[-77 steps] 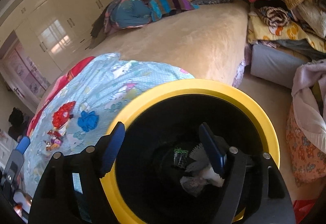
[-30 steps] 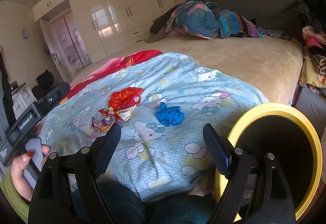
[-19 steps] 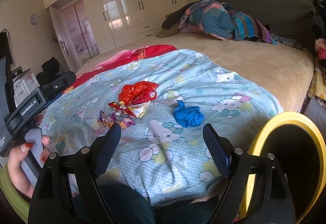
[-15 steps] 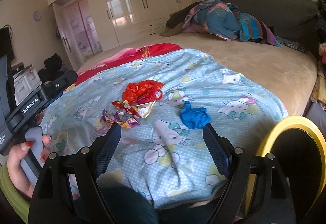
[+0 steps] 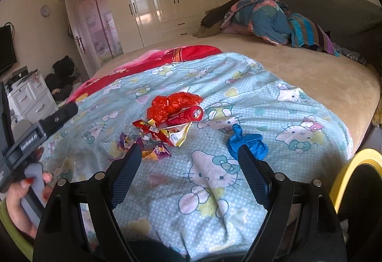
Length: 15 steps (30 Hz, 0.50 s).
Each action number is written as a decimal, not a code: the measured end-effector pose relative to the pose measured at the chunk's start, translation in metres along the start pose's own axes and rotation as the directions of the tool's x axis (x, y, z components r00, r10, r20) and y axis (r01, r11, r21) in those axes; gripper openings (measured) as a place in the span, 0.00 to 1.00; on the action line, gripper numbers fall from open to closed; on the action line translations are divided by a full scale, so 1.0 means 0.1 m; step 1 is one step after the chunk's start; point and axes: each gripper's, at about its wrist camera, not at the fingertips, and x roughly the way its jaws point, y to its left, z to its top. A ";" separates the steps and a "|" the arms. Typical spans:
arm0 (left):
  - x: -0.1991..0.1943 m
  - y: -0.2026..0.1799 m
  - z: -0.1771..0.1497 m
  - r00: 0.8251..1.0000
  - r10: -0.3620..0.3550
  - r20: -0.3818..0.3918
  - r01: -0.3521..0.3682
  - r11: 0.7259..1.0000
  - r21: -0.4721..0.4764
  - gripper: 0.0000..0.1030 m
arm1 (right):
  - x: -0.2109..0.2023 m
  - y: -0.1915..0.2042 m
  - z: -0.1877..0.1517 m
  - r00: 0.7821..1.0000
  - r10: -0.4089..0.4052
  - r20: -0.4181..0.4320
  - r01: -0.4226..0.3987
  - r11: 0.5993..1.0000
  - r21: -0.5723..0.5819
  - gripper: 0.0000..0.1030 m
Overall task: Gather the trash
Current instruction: 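Close the left gripper on the purple wrapper while the right gripper grasps the red canister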
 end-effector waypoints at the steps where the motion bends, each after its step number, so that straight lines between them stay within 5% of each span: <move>1: 0.02 0.03 -0.01 1.000 0.006 -0.006 -0.006 1.000 -0.002 0.90 | 0.03 0.00 0.01 1.000 -0.001 -0.004 0.001 1.000 0.004 0.78; 15: 0.32 0.13 -0.27 0.993 -0.011 -0.121 0.013 1.000 0.018 0.86 | 0.65 -0.19 0.29 0.999 -0.018 -0.033 0.021 0.996 0.082 0.77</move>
